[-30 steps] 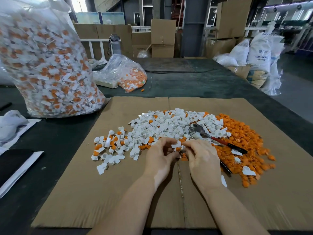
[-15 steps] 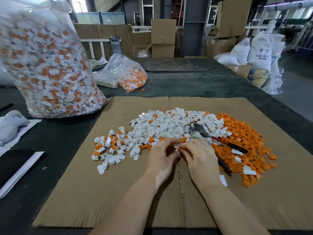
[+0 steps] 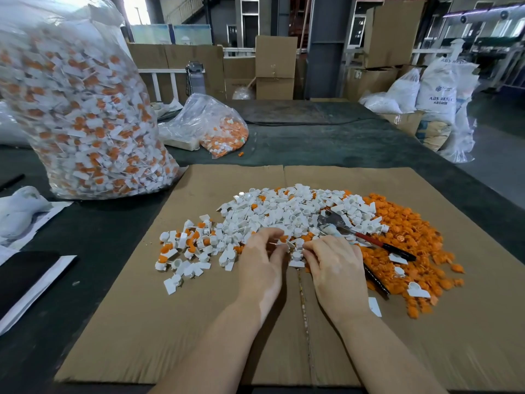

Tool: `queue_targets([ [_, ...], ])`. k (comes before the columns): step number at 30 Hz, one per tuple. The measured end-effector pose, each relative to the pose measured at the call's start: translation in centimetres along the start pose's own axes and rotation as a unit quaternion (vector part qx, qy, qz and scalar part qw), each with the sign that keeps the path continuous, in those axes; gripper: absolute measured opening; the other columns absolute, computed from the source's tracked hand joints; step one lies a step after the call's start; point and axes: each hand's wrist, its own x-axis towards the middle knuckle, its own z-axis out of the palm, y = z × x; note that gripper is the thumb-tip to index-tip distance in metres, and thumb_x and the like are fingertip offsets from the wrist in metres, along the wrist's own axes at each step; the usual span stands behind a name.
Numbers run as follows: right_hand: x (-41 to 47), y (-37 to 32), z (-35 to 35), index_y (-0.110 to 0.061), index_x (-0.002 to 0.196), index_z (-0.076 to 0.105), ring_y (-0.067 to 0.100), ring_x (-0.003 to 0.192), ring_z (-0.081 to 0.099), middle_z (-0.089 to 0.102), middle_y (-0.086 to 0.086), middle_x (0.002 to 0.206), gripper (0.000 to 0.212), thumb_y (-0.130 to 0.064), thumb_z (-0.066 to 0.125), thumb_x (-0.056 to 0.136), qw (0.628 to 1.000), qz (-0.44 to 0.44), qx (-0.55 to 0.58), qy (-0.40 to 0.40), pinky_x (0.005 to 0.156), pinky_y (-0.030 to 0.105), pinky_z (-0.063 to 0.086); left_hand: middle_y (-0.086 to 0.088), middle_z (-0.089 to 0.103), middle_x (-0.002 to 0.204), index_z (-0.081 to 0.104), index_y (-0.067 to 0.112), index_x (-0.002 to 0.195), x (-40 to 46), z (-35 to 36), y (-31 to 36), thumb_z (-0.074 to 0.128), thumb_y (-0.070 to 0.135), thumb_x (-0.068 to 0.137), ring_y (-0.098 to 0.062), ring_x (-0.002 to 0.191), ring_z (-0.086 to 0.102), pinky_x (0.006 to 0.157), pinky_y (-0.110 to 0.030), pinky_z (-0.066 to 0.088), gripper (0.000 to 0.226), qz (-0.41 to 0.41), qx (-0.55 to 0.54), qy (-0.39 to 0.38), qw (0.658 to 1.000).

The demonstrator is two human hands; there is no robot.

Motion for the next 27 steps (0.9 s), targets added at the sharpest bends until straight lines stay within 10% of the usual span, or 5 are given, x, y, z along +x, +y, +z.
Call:
queue_targets([
  [4,0.0,-0.1,0.0,-0.013,0.073,0.066,0.023,0.068,0.058,0.061,0.000,0.072,0.010,-0.009,0.074,0.078,1.000,-0.002,-0.005,-0.008,0.062,0.037,0.044,0.004,0.058,0.099,0.062,0.022,0.105,1.5,-3.0,0.1,0.058,0.010,0.092,0.004,0.082,0.058,0.070,-0.009,0.046,0.018,0.017,0.029,0.082,0.996],
  [8,0.0,-0.2,-0.1,-0.013,0.072,0.066,0.023,0.068,0.057,0.061,0.000,0.071,0.012,-0.007,0.075,0.077,1.000,-0.001,-0.013,-0.006,0.062,0.036,0.043,-0.004,0.062,0.106,0.065,0.017,0.112,4.1,-6.9,-1.0,0.059,0.018,0.091,-0.022,0.100,0.054,0.086,-0.037,0.047,0.021,0.019,0.212,0.172,0.962],
  [19,-0.1,-0.1,0.2,-0.011,0.072,0.067,0.024,0.067,0.059,0.062,0.001,0.070,0.018,0.003,0.077,0.069,1.000,0.004,-0.026,-0.002,0.062,0.035,0.042,-0.006,0.051,0.116,0.062,0.025,0.118,4.5,-7.8,-1.7,0.058,0.028,0.092,-0.025,0.114,0.035,0.094,-0.039,0.030,0.026,-0.001,0.362,0.154,0.919],
  [27,0.1,0.1,0.2,-0.011,0.077,0.068,0.027,0.073,0.061,0.065,0.004,0.075,0.023,0.006,0.078,0.065,0.997,0.048,-0.059,-0.010,0.068,0.040,0.044,0.008,0.060,0.102,0.068,0.023,0.107,1.8,-1.9,-0.1,0.062,0.032,0.089,-0.007,0.097,0.042,0.081,-0.018,0.027,0.022,0.187,0.285,-0.133,0.931],
])
